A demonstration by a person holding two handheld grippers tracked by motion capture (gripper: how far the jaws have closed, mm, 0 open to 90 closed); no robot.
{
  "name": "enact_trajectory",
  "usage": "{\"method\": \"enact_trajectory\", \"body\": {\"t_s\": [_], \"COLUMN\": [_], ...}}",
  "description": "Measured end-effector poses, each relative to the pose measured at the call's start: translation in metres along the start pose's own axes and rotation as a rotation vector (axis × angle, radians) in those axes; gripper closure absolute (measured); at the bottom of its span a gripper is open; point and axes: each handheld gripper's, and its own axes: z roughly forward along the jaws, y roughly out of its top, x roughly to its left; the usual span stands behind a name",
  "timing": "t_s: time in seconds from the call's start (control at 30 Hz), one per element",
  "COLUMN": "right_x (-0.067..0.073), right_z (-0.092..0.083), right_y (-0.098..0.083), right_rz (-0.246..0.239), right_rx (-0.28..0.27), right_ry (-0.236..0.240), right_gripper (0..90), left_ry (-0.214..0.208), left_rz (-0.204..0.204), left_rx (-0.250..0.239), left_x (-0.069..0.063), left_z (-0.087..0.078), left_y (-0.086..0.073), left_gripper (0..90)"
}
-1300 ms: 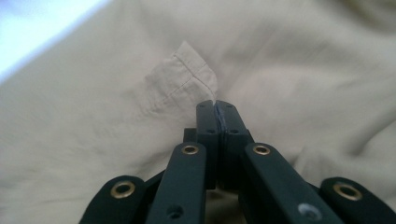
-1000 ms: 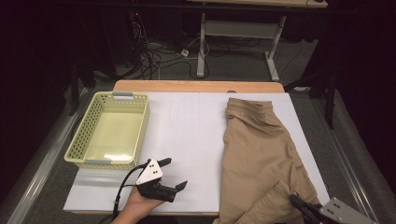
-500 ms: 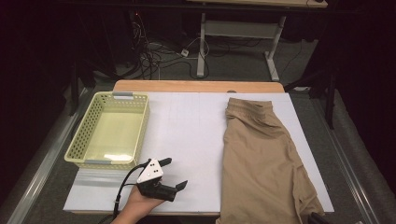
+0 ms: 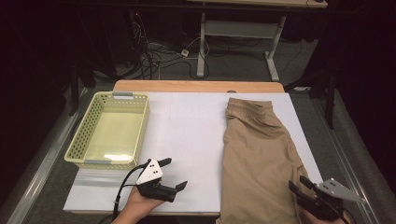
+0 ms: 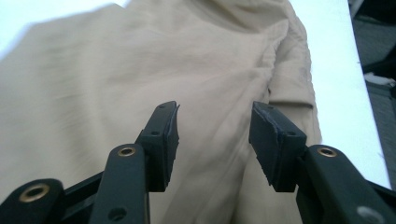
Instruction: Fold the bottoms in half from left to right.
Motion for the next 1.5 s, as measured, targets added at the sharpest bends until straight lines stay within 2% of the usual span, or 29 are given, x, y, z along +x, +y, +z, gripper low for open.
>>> {"method": "enact_trajectory", "body": {"t_s": [0.1, 0.2, 0.3, 0.33, 0.47, 0.6, 0.67, 0.77, 0.87, 0.9, 0.93, 1.0, 1.07, 1.27, 1.5], "right_x": [-0.006, -0.013, -0.017, -0.018, -0.021, -0.029, -0.037, -0.054, -0.074, -0.077, -0.078, -0.077, -0.072, -0.041, 0.002], "right_z": [0.018, 0.021, 0.02, 0.019, 0.009, -0.01, -0.017, -0.017, -0.009, -0.006, -0.005, -0.008, -0.016, -0.037, -0.026], "right_y": [0.001, -0.003, -0.004, -0.002, 0.019, 0.046, 0.053, 0.045, 0.021, 0.013, 0.008, 0.003, 0.005, 0.015, 0.02], "right_rz": [0.031, 0.063, 0.055, 0.054, 0.01, -0.006, -0.005, 0.021, 0.096, 0.116, 0.128, 0.143, 0.127, 0.071, 0.018], "right_rx": [0.027, 0.03, 0.039, 0.033, 0.001, -0.065, -0.081, -0.056, -0.003, 0.01, 0.018, 0.006, -0.021, -0.094, -0.099], "right_ry": [-0.024, -0.037, -0.026, -0.022, -0.032, -0.053, -0.069, -0.108, -0.123, -0.118, -0.116, -0.101, -0.083, -0.013, 0.093], "right_gripper": [58.0, 71.2, 87.1, 88.9, 89.4, 89.3, 89.3, 89.3, 88.3, 85.1, 78.0, 70.9, 68.0, 64.8, 64.4], "left_ry": [0.001, 0.0, -0.006, -0.008, -0.01, -0.01, -0.008, -0.008, -0.009, -0.008, -0.009, -0.01, -0.011, -0.006, -0.003], "left_rz": [0.004, 0.009, 0.009, 0.007, 0.008, 0.007, 0.009, 0.01, 0.009, 0.009, 0.009, 0.008, 0.006, 0.002, 0.003], "left_rx": [0.0, 0.0, 0.001, 0.003, 0.0, 0.0, 0.0, -0.001, -0.002, -0.002, -0.002, -0.002, -0.002, -0.002, -0.005], "left_x": [0.0, -0.001, 0.0, 0.0, 0.0, 0.0, 0.0, 0.0, 0.0, 0.0, 0.0, 0.0, 0.0, 0.0, 0.0], "left_z": [0.0, 0.0, 0.0, 0.0, 0.0, 0.0, 0.0, 0.0, 0.0, -0.001, -0.001, 0.0, 0.0, 0.0, -0.001], "left_y": [0.0, 0.0, 0.0, 0.0, 0.0, 0.0, 0.0, 0.0, 0.0, 0.0, 0.0, 0.0, 0.0, 0.0, 0.0], "left_gripper": [3.8, 4.0, 4.1, 4.1, 4.1, 4.1, 4.1, 4.1, 4.1, 4.1, 4.1, 4.1, 4.1, 4.1, 4.1]}}
